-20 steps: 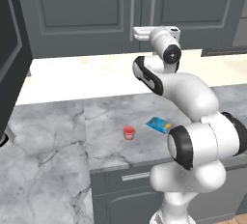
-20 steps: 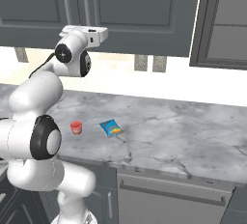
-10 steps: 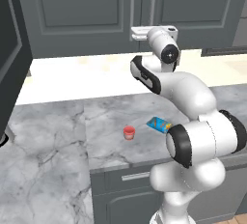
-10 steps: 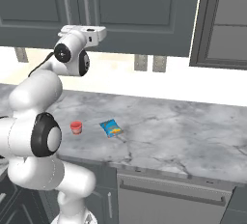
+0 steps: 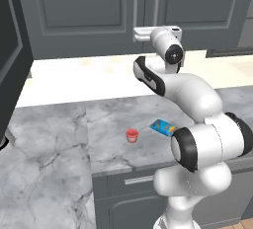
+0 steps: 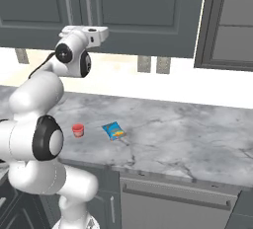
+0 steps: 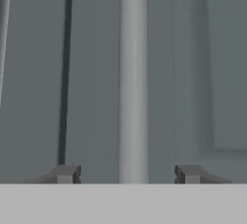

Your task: Pick the pan from the cabinet and place it on the stove. Then turn on the stove burner for the pan.

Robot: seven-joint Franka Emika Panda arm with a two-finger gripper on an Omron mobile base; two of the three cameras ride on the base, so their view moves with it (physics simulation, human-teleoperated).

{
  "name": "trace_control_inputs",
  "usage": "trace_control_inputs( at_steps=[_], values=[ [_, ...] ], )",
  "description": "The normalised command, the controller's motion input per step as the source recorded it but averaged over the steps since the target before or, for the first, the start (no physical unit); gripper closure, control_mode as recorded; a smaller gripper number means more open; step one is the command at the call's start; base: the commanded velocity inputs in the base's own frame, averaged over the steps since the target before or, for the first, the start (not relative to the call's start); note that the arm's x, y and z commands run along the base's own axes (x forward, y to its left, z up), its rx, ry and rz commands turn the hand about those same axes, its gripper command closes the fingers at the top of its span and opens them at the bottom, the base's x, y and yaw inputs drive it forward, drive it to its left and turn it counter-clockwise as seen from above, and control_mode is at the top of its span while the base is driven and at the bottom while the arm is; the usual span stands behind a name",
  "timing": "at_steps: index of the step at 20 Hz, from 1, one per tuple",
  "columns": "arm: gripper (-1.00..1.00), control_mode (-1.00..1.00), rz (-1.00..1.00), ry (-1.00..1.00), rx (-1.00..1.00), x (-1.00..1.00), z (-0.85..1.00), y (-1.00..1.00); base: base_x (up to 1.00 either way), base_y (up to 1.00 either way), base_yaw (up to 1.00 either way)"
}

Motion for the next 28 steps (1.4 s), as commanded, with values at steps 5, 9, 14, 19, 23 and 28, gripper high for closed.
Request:
trace_control_inputs(
  at_steps=[5,9,14,19,23,28],
  values=[
    [1.00,-1.00,0.03,0.03,0.01,-0.01,-0.11,-0.09,0.00,0.00,0.00],
    [1.00,-1.00,0.05,0.00,0.04,-0.42,-0.06,-0.48,0.00,0.00,0.00],
    [1.00,-1.00,0.10,-0.04,0.09,-0.62,-0.11,-0.71,0.00,0.00,0.00],
    [1.00,-1.00,0.11,-0.01,0.09,-0.65,-0.33,-0.75,0.00,0.00,0.00],
    [1.00,-1.00,0.12,0.00,0.11,-0.55,-0.44,-0.84,0.00,0.00,0.00],
    [1.00,-1.00,0.09,0.00,0.09,-0.61,-0.17,-0.77,0.00,0.00,0.00]
  ],
)
